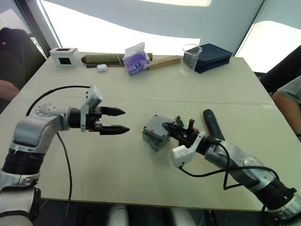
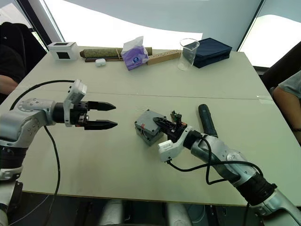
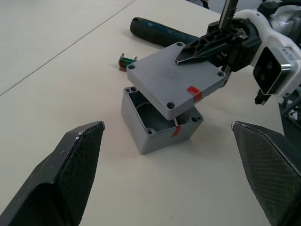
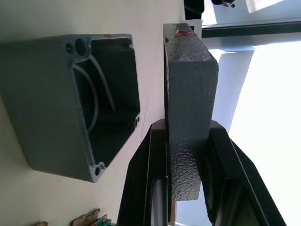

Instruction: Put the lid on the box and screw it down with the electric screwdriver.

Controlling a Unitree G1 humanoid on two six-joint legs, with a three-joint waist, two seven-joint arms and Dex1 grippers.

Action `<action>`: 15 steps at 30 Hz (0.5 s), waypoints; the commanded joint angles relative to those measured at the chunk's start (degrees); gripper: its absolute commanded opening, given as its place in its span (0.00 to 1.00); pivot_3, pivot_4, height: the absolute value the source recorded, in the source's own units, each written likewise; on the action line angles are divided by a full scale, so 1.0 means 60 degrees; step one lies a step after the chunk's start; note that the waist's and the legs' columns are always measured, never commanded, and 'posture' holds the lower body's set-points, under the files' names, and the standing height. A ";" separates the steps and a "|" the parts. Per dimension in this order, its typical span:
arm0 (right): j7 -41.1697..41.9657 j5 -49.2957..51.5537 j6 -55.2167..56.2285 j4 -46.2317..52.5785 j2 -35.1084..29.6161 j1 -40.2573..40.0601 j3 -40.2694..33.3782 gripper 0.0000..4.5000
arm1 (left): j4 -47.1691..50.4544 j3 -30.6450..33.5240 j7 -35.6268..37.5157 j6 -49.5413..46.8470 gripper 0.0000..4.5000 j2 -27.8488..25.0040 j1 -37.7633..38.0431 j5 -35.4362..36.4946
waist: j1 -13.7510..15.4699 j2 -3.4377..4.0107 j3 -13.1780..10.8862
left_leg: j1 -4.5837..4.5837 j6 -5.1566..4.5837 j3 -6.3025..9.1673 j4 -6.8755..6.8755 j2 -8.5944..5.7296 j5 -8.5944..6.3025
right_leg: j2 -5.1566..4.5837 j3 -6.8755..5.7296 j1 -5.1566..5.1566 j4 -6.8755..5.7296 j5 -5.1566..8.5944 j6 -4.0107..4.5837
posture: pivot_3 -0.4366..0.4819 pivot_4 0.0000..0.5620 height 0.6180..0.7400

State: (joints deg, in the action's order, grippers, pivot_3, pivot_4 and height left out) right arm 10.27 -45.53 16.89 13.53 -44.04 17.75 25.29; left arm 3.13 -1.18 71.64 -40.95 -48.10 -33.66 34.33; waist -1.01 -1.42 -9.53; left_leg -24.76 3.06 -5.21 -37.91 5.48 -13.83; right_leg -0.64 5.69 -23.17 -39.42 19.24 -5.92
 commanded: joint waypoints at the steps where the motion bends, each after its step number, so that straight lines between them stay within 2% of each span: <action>1: 0.0162 -0.0668 -0.0399 0.0292 0.0427 -0.0142 -0.0255 0.06 | 0.0017 0.0115 0.0175 0.0252 0.99 -0.0191 -0.0098 -0.0150 | 0.0005 0.0000 0.0000 | 0.0000 0.0000 0.0001 -0.0002 0.0000 0.0000 | 0.0000 0.0000 0.0001 0.0000 0.0000 0.0000 | 0.48 0.27 0.85; 15: 0.0763 -0.1488 -0.1249 0.0661 0.1537 -0.0811 -0.0440 0.06 | 0.0097 0.0114 0.0294 0.0319 0.99 -0.0228 -0.0129 -0.0283 | 0.0010 -0.0001 0.0001 | 0.0000 0.0000 0.0002 -0.0006 -0.0001 0.0000 | 0.0000 -0.0001 0.0004 -0.0009 -0.0001 -0.0002 | 0.48 0.27 0.85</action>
State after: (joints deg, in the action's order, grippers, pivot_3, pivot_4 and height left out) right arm 14.44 -53.91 9.74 15.36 -35.06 13.42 23.92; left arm 2.39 -1.24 72.60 -40.20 -48.45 -33.67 32.93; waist -0.95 -1.42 -9.52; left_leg -24.76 3.06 -5.19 -37.95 5.48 -13.83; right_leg -0.64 5.69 -23.14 -39.47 19.24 -5.93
